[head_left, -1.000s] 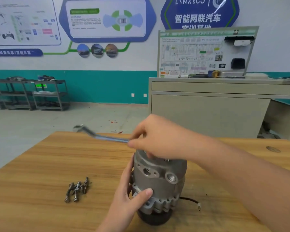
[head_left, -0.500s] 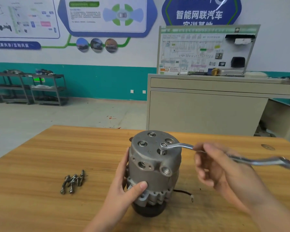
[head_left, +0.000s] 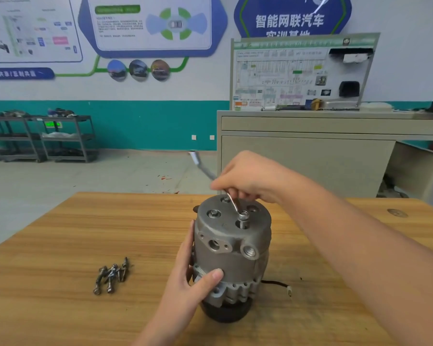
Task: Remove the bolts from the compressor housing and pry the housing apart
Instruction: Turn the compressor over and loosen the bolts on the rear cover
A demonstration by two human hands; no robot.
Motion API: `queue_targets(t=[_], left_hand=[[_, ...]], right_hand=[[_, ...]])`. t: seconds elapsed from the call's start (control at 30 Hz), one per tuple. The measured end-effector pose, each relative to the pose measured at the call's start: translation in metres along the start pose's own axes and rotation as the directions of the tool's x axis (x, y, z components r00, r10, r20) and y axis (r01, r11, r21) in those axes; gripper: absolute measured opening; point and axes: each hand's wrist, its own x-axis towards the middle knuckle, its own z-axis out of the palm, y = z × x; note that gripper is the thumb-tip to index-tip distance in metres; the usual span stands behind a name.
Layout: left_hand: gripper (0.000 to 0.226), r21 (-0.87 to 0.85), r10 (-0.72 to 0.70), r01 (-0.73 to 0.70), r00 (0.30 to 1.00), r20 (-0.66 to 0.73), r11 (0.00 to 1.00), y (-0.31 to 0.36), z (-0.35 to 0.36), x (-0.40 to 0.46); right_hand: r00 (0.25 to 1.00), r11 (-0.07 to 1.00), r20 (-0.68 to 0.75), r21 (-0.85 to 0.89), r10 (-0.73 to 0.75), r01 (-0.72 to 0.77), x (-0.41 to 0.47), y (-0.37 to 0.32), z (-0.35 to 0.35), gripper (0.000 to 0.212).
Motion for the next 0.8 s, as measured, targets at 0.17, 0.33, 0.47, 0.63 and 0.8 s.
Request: queue_targets(t=[0.17,0.33,0.47,0.63,0.8], left_hand=[[0.094,0.002,-0.04,0.04,0.999,-0.031,0.999,0.0,0.0,-0.001],[0.095,0.018,-0.033,0.033,0.999,-0.025,0.999,-0.001,0.0,0.0],[0.106,0.032,-0.023,0.023,1.0,0.009,0.999,-0.001,-0.002,-0.002],[0.099,0.012,-0.041,0.04,0.999,0.029,0.999,0.0,-0.004,-0.002],[0.096,0.005,-0.039,0.039,0.998,0.045,0.999,0.001,-0.006,-0.001]], right_hand=[[0.891,0.765,-0.053,-0.538,-0.451,0.355,-0.038,-0.016,0.037,0.016],[0.687,0.672,-0.17,-0.464,-0.707,0.577,-0.096,0.023,0.051,0.027],[0.723,0.772,-0.408,0.065,-0.557,0.632,-0.116,0.068,0.045,0.037],[0.934,0.401,-0.279,0.847,-0.222,0.348,-0.101,0.09,0.032,0.039],[0.997,0.266,-0.021,0.964,0.071,0.002,-0.059,0.082,0.008,0.014]])
